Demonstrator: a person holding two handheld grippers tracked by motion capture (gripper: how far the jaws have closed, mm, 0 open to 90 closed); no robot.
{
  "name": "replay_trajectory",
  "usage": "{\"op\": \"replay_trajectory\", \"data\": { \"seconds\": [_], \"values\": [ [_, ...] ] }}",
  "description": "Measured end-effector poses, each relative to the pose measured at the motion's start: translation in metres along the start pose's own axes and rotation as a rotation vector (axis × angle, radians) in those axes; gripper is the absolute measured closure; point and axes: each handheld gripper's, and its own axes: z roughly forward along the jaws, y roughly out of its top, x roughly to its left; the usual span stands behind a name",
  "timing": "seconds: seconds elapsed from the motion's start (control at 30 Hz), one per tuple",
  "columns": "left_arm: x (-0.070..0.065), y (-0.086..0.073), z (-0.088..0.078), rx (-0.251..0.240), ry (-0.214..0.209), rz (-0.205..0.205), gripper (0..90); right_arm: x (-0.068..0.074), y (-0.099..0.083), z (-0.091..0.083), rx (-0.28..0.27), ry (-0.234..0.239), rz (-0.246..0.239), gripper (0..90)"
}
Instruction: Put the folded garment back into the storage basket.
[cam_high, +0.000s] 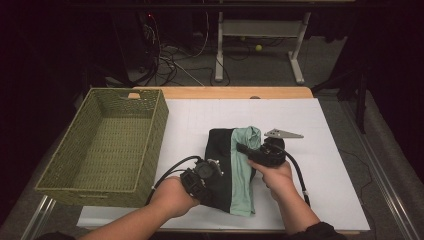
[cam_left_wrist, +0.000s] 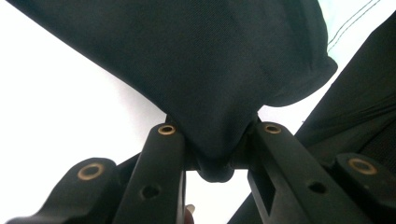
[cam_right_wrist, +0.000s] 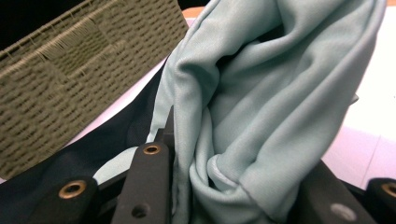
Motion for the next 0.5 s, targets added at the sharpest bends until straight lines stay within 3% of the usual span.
{"op": "replay_trajectory", "data": {
  "seconds": [0.1,0.27,0.37,0.5],
  "values": [
    [0.003,-0.003,0.004,0.009,-0.001,-0.011,75.6,0.002,-0.001,0.003,0.005,0.0,-0.001,66.7],
    [0.004,-0.01,0.024,0.051,-0.015,-0.005,75.5,-0.001,-0.018,0.019,0.072,-0.006,0.006,64.5],
    [0.008,-0.011,0.029,0.053,-0.027,-0.009,75.4,-0.006,-0.02,0.02,0.062,0.007,0.036,62.1],
    [0.009,-0.011,0.03,0.05,-0.031,-0.007,75.3,-0.01,-0.018,0.02,0.062,-0.004,0.042,47.2]
  ]
}}
